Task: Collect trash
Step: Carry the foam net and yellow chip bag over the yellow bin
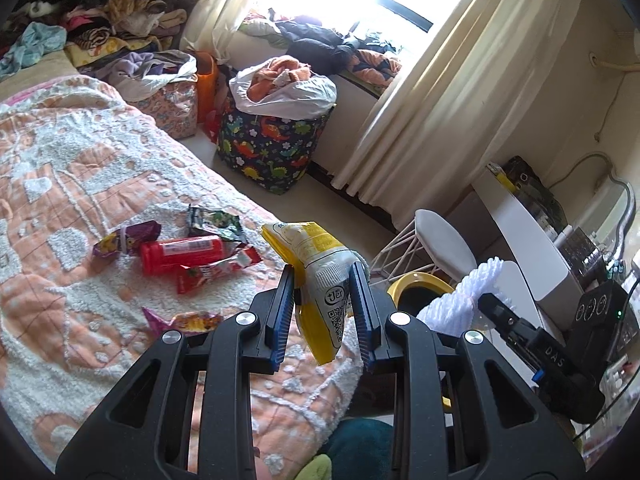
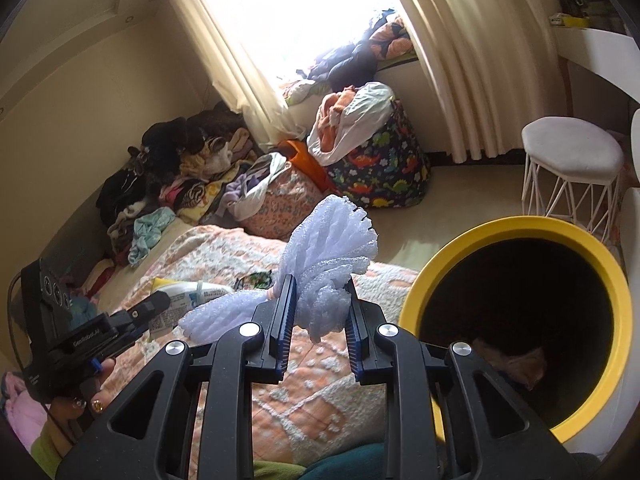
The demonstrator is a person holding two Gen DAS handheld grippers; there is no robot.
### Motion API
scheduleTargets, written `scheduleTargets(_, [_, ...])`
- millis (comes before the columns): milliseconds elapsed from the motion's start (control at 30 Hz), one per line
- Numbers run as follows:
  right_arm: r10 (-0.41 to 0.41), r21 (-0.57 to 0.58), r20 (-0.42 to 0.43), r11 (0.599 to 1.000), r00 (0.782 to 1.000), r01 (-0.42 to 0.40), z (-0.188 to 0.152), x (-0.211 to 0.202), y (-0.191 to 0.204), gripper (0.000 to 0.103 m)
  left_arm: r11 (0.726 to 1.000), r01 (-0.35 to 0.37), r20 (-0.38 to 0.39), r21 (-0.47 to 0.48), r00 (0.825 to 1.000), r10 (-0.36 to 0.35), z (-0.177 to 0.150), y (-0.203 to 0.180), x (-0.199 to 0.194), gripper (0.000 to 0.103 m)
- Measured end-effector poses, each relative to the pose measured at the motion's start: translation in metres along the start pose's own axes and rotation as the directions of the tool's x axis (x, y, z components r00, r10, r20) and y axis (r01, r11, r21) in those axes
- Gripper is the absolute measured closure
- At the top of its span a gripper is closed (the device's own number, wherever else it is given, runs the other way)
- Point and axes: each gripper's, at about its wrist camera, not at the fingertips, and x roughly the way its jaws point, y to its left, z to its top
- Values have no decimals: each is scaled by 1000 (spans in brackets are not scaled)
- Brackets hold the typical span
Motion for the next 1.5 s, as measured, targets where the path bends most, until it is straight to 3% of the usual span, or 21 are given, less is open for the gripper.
scheduleTargets(700, [-135,86,121,988,983,125,20,-30,-59,81,993,61,-41,104,998,-57,-10,-54,24,82])
scheduleTargets(1500, [-296,172,169,948,940,268,20,-49,-107,81,961,146,-140,234,983,-115,-44,-110,62,82])
